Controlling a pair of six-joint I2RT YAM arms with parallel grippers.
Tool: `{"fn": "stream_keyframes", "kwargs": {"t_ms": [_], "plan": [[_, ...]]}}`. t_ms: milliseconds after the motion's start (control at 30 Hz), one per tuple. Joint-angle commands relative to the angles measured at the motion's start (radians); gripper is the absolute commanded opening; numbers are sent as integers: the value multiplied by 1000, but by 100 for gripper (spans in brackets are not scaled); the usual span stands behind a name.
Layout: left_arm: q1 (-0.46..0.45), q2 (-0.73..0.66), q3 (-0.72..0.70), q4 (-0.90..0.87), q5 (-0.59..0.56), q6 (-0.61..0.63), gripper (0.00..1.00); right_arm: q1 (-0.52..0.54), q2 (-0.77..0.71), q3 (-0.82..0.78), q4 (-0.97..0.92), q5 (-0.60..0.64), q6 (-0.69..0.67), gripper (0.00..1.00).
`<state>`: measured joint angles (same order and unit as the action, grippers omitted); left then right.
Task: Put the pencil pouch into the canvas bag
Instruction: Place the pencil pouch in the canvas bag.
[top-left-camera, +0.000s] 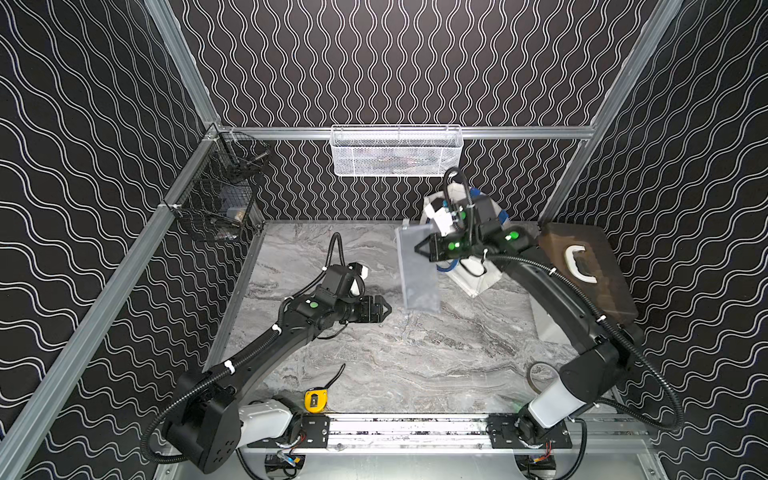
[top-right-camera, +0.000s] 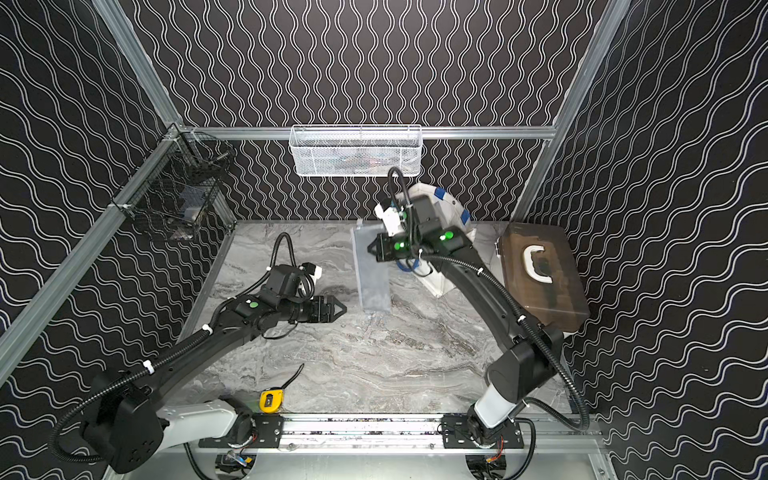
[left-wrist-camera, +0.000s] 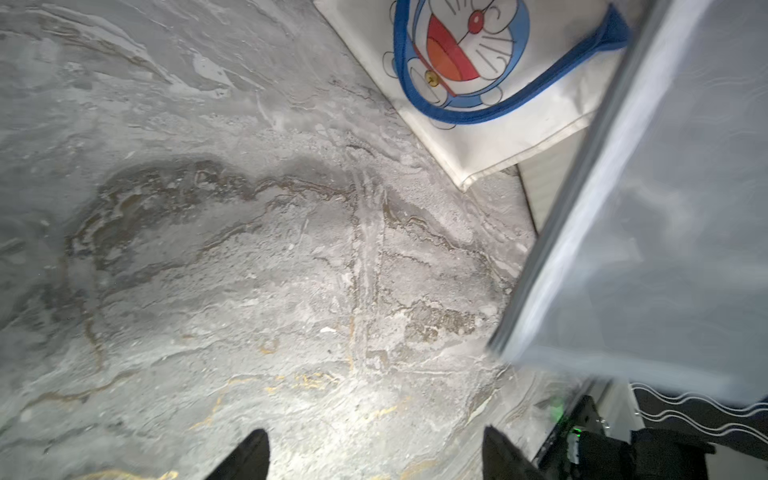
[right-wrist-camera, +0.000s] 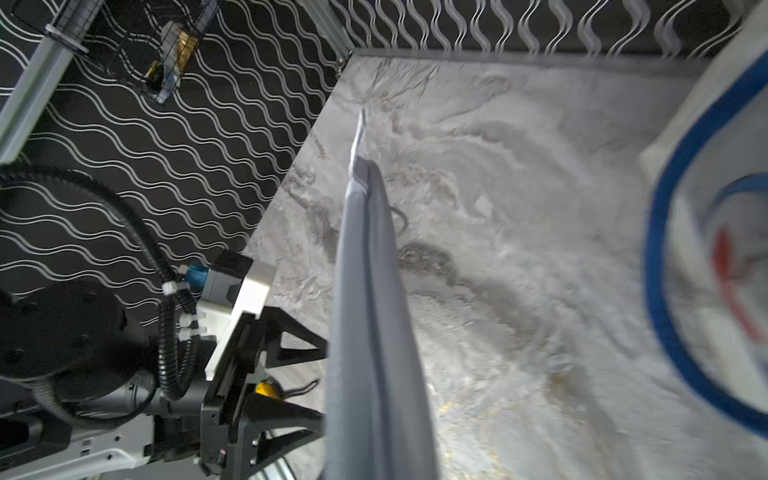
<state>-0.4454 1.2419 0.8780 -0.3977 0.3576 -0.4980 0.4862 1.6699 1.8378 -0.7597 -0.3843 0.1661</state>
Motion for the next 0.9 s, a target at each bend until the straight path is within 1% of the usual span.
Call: {"fn": "stream_keyframes", "kwargs": {"t_ms": [0,100,200,367,567,867], "plan": [[-6,-18,-22,-50,-39,26,84,-83,67,213,-239,121,-210,0],[-12,-30,-41,-41,-28,11,84,-156,162,450,-332,178,-299,0],[-16,-35,-45,-49,-24,8,84,-208,220,583,-328,216,-344,0],[-20,-35,-63,-31,7,-16,84,-236,255,604,-212,279,-430,0],[-21,-41,-71,-29,9,-25,84,-238,304,651,-162,315,-498,0],[-20,-23,-62,-34,10,-16,85,-246,305,653,-104,307,-507,0]]}}
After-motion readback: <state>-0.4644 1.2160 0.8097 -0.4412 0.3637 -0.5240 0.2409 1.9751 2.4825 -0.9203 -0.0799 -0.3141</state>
